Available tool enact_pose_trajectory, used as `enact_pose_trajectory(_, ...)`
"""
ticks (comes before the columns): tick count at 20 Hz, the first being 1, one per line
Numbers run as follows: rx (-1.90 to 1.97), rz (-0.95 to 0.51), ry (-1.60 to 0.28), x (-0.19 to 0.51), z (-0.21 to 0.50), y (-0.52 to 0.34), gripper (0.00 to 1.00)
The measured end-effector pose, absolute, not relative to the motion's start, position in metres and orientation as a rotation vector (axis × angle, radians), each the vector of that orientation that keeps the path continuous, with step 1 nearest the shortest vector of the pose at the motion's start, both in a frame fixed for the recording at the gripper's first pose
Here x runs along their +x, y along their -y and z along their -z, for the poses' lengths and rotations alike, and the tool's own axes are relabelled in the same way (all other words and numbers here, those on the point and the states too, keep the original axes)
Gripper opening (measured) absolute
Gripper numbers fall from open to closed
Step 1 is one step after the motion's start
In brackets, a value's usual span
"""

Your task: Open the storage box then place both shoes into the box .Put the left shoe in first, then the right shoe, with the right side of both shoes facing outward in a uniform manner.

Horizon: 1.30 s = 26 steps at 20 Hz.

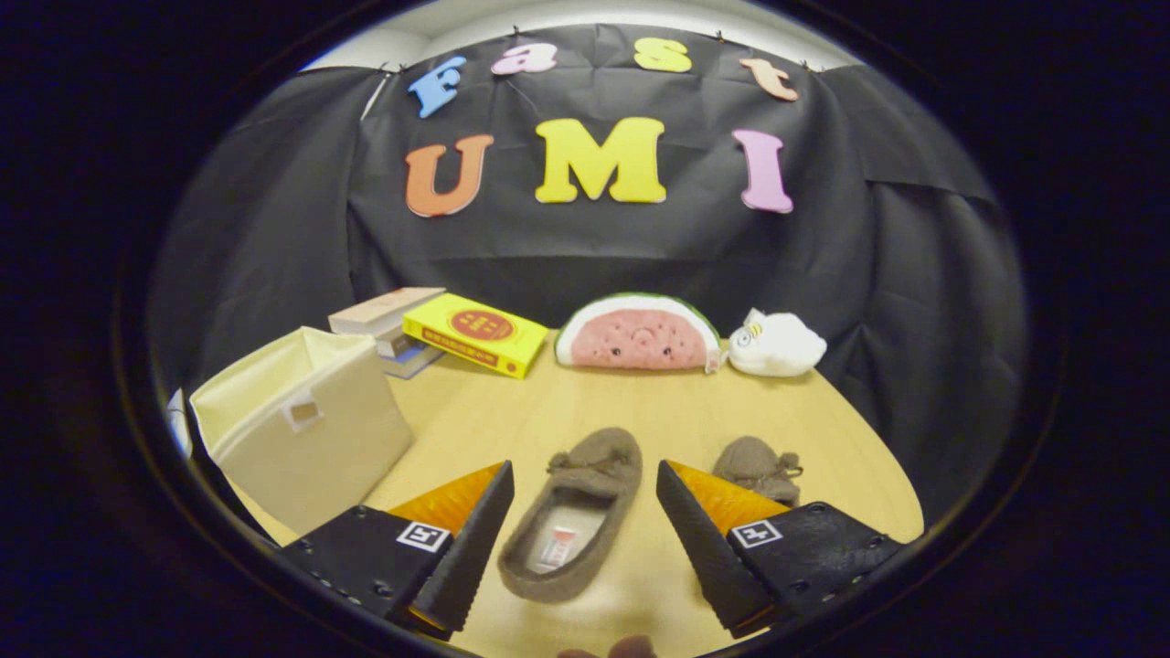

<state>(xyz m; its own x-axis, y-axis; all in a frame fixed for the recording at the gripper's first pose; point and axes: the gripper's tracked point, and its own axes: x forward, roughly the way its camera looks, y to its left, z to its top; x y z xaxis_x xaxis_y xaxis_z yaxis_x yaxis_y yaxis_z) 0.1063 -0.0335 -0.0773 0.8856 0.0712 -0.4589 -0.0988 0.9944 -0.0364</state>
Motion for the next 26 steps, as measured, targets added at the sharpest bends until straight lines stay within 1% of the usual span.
enact_pose_trajectory(3, -0.035, -0.065, -0.571, 0.114, 0.109, 0.043, 0.96)
enact_pose_trajectory(8, -0.005, -0.041, -0.657, 0.131, 0.141, 0.053, 0.96)
enact_pose_trajectory(9, 0.006, -0.041, -0.685, 0.132, 0.146, 0.053, 0.92)
enact_pose_trajectory(10, 0.018, -0.043, -0.706, 0.133, 0.152, 0.053, 0.73)
enact_pose_trajectory(12, 0.053, -0.063, -0.741, 0.132, 0.159, 0.045, 0.51)
enact_pose_trajectory(13, 0.045, -0.038, -0.738, 0.134, 0.158, 0.050, 0.40)
enact_pose_trajectory(14, 0.046, -0.025, -0.735, 0.137, 0.157, 0.054, 0.23)
enact_pose_trajectory(15, 0.068, -0.044, -0.753, 0.134, 0.160, 0.051, 0.05)
enact_pose_trajectory(16, 0.111, -0.047, -0.760, 0.132, 0.159, 0.049, 0.05)
enact_pose_trajectory(17, 0.151, -0.043, -0.763, 0.134, 0.158, 0.049, 0.00)
enact_pose_trajectory(26, 0.304, -0.057, -0.713, 0.125, 0.132, 0.030, 0.00)
